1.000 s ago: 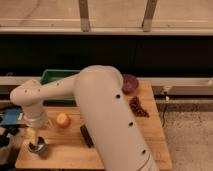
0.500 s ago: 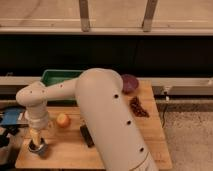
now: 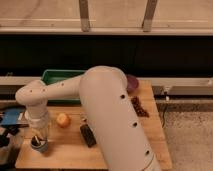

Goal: Stack cups on top of each other

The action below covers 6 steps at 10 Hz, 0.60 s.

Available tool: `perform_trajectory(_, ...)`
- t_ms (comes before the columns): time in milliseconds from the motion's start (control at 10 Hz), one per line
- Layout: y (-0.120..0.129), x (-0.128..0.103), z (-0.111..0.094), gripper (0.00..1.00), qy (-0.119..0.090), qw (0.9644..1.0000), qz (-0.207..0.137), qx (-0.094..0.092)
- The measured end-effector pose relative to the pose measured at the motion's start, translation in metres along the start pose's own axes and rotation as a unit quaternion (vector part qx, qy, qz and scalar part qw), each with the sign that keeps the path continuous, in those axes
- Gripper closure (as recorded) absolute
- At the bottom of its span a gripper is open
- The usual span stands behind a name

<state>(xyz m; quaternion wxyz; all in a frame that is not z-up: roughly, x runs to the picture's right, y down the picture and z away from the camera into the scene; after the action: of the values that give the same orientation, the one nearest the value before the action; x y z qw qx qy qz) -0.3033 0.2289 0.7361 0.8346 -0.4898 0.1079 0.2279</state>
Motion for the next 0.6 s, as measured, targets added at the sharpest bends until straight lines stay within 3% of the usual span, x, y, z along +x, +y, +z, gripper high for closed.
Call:
perform_trajectory(200, -0.003, 0.004, -0.018, 0.82, -0.009, 0.9999, 0.005, 0.012)
perform_trajectory(600, -0.041, 0.015, -0.075, 0.82, -0.026, 0.9974, 0.04, 0.054)
